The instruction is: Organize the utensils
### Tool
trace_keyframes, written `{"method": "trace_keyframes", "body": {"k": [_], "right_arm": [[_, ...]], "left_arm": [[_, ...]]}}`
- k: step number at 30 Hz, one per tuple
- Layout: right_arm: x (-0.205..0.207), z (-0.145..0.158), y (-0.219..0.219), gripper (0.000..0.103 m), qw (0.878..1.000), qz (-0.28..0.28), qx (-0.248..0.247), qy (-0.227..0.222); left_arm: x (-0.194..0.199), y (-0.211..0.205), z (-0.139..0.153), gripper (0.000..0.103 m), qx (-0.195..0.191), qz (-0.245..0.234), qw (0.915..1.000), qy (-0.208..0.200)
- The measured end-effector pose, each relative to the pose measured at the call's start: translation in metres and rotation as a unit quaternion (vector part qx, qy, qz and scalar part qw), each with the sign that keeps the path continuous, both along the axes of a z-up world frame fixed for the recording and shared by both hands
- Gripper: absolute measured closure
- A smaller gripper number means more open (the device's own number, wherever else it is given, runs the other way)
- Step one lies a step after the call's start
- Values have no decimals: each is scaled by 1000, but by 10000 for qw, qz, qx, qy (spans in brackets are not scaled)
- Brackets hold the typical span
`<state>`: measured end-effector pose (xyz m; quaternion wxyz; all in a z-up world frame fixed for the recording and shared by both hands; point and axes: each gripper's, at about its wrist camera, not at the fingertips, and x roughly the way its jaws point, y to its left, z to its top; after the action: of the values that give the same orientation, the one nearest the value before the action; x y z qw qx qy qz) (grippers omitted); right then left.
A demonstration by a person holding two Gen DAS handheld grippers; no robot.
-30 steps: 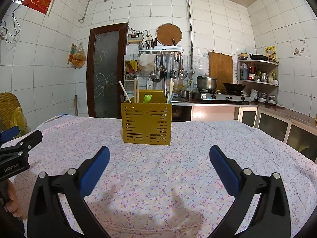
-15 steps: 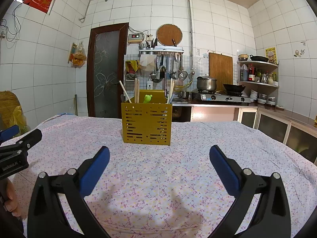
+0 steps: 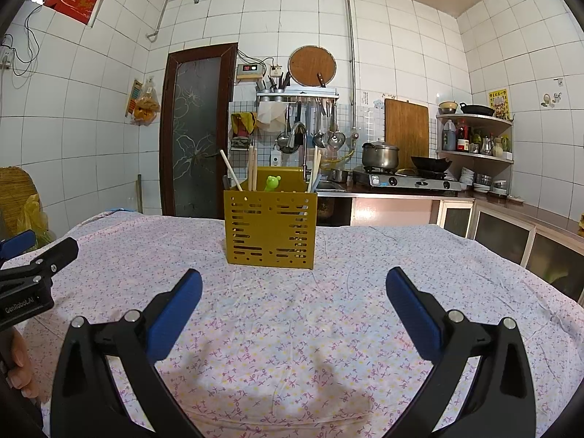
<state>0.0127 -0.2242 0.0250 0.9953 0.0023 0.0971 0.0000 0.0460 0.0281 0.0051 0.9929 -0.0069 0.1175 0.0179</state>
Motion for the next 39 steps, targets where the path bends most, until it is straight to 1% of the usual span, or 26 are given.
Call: {"method": "trace_keyframes", "body": {"k": [20,25,39], "right_arm": [[-2,0,1,5,10000,3,-12,5],[-1,0,1,5,10000,1,-8,2],[-2,1,2,5,10000,13,-9,19]], "left_arm": [[0,1,0,5,-22,-1,10000,11],[0,1,1,5,-91,-6,9999,53],[-3,0,2,5,-73,14,10000,0]]}}
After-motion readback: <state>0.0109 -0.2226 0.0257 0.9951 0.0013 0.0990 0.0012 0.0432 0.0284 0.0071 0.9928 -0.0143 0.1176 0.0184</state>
